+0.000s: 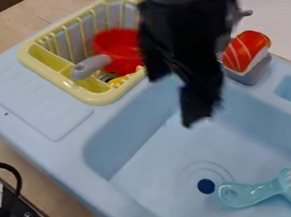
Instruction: Move the blue brush to the top left corner of the sink
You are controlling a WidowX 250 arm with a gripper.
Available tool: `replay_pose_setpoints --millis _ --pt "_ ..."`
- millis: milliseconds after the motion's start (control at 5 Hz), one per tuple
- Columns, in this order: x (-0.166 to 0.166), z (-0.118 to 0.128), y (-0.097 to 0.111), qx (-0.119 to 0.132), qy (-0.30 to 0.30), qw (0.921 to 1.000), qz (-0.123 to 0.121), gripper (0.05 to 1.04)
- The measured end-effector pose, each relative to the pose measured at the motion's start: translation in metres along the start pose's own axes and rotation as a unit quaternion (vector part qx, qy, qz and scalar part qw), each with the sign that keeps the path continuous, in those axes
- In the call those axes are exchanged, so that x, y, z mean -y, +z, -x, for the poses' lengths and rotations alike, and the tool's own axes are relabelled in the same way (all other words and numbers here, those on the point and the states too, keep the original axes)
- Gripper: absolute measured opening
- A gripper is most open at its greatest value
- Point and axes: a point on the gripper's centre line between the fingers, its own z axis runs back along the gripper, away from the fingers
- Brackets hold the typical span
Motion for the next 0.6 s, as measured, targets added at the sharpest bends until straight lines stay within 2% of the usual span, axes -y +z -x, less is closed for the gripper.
replay_pose_setpoints --millis 200,400,600 --pt "0.023 -0.014 -0.018 -0.006 -0.074 0.9967 0.033 0.999" --pt "0.045 -0.027 -0.038 -0.006 -0.121 0.9912 0.054 0.999" --pt "0.064 -0.030 -0.057 -0.012 -0.141 0.9878 0.066 0.999"
